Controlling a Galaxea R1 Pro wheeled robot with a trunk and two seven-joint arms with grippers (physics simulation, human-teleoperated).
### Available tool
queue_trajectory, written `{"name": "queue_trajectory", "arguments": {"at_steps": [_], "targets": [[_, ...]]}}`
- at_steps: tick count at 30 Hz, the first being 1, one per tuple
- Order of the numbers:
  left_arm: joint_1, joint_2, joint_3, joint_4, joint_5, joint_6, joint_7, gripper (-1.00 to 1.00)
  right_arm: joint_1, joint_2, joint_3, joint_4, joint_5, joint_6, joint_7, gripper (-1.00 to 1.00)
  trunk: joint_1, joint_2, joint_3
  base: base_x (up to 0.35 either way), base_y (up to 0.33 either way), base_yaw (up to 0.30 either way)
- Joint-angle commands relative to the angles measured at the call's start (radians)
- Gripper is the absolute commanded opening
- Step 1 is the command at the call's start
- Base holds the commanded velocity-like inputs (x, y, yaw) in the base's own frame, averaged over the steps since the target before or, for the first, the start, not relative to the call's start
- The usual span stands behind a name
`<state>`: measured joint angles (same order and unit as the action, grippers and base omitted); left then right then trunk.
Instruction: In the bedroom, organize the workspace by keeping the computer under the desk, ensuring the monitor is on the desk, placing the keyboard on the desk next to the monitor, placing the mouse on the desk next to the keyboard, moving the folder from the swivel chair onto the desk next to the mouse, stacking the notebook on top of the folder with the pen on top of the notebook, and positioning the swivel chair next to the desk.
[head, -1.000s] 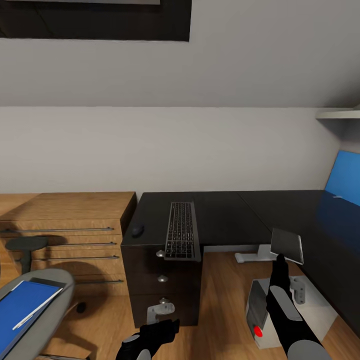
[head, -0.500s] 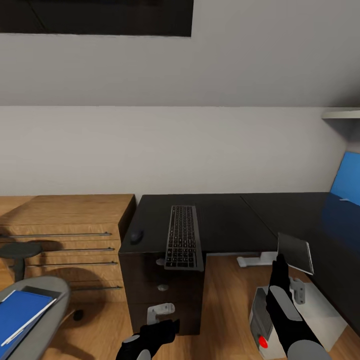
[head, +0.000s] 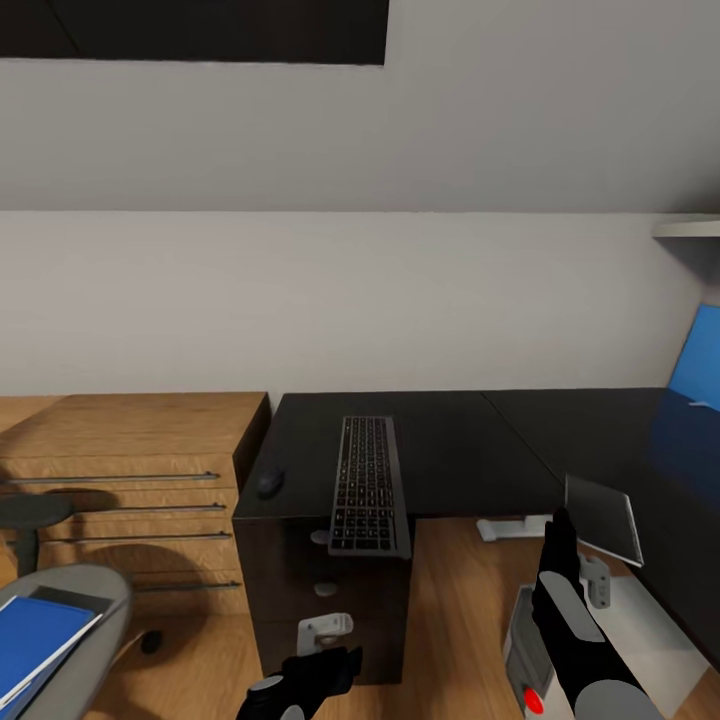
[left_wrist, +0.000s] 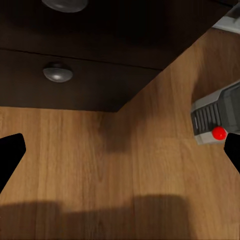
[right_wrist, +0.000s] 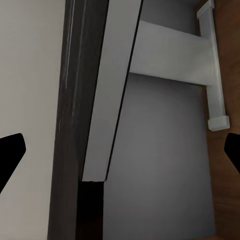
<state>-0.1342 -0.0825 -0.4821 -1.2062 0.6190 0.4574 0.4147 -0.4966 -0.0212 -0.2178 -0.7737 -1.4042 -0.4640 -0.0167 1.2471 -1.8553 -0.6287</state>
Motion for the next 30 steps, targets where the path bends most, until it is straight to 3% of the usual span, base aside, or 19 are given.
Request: {"name": "queue_trajectory", "arguments": {"at_steps": [1,30], "targets": [[-0.001,0.000,-0.002,0.000,0.010,0.001,0.010,1.00,0.000,0.000,0.001,-0.001,-0.005,-0.003,-0.002,1.00,0.000,-0.001,-0.001,0.077,0.004,0.000],[-0.001,-0.002,-0.004,0.011,0.010,0.002,0.013,1.00,0.000,-0.004,-0.008,-0.007,-0.001,-0.008,0.003,1.00,0.000,-0.001,-0.001,0.007,0.000,0.000]]}}
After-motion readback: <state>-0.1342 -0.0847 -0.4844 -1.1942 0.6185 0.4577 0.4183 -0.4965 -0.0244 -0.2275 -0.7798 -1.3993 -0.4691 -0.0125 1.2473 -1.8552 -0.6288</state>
